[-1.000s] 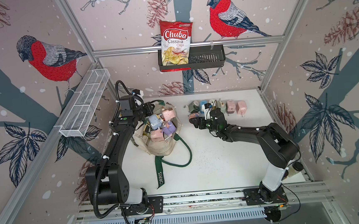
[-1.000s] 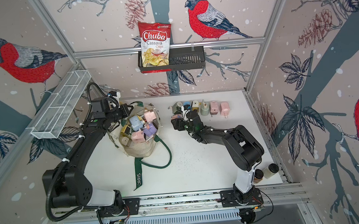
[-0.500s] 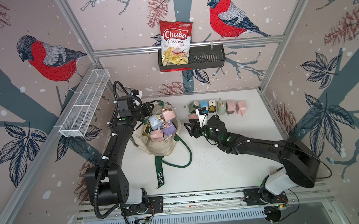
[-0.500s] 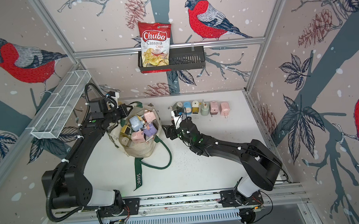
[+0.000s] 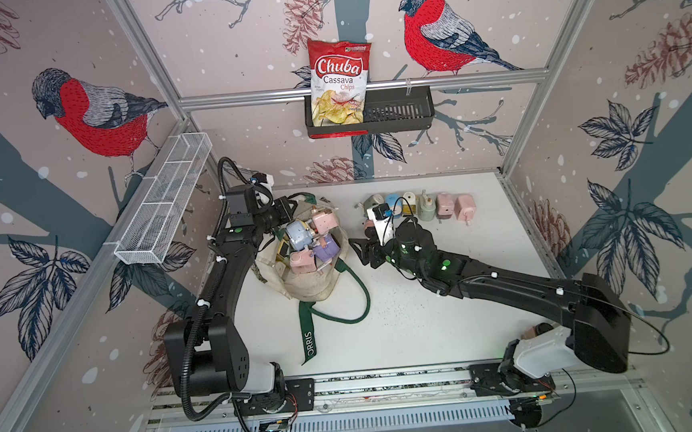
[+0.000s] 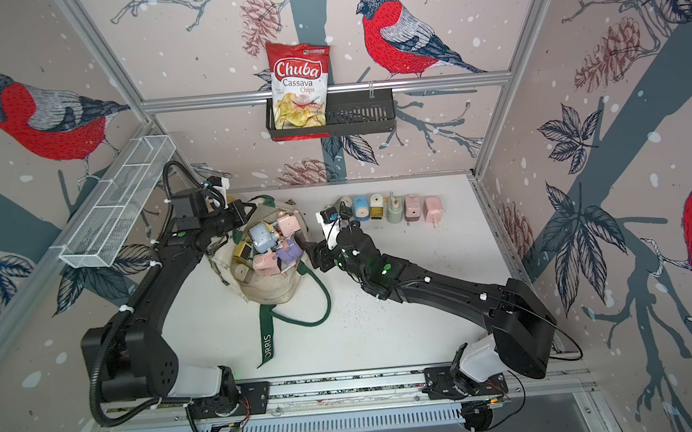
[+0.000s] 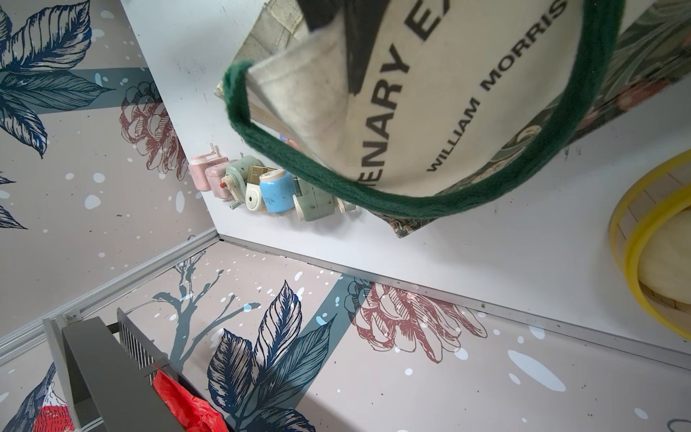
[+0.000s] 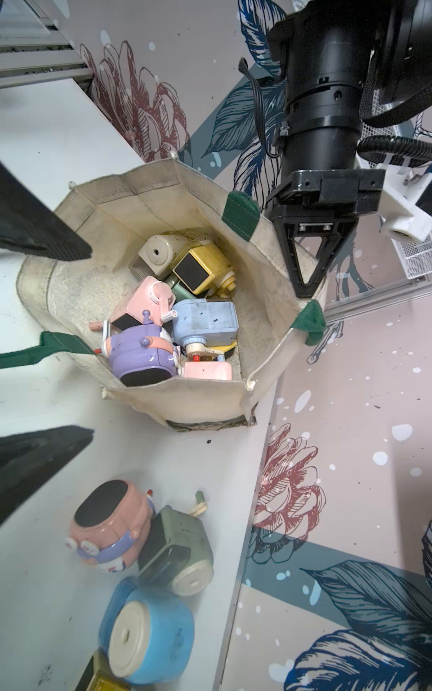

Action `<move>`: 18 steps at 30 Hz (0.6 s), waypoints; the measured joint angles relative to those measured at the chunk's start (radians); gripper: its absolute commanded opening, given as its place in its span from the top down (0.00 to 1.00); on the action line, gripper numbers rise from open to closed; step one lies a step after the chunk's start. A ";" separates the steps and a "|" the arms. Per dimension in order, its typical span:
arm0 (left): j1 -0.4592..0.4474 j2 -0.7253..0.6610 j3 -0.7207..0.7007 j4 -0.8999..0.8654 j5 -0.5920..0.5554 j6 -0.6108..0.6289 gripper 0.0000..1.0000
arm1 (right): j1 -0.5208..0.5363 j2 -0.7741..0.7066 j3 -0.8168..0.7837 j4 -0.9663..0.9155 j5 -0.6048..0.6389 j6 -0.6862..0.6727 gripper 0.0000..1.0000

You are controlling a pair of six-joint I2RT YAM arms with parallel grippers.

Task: Take out the pencil sharpeners from the tote bags
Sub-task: Pick up the pencil sharpener from the canvas bag.

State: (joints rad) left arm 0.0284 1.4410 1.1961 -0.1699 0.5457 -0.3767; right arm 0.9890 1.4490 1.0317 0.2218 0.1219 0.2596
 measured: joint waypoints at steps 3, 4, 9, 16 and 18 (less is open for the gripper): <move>0.000 0.001 0.000 0.000 0.000 0.000 1.00 | 0.022 0.054 0.069 -0.055 0.001 -0.024 0.28; 0.000 0.001 0.000 0.000 0.000 0.000 1.00 | 0.033 0.077 0.097 -0.074 0.001 -0.024 0.28; 0.000 0.003 0.000 0.002 0.001 -0.001 1.00 | 0.090 0.232 0.274 -0.191 0.029 -0.034 0.23; 0.000 0.006 0.000 0.005 0.002 -0.008 1.00 | 0.135 0.489 0.570 -0.377 0.183 -0.051 0.14; 0.000 0.006 0.000 0.005 0.002 -0.008 1.00 | 0.142 0.564 0.653 -0.443 0.242 -0.053 0.12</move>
State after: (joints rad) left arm 0.0280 1.4467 1.1961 -0.1654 0.5480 -0.3851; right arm 1.1309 2.0132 1.6852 -0.2211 0.3641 0.2070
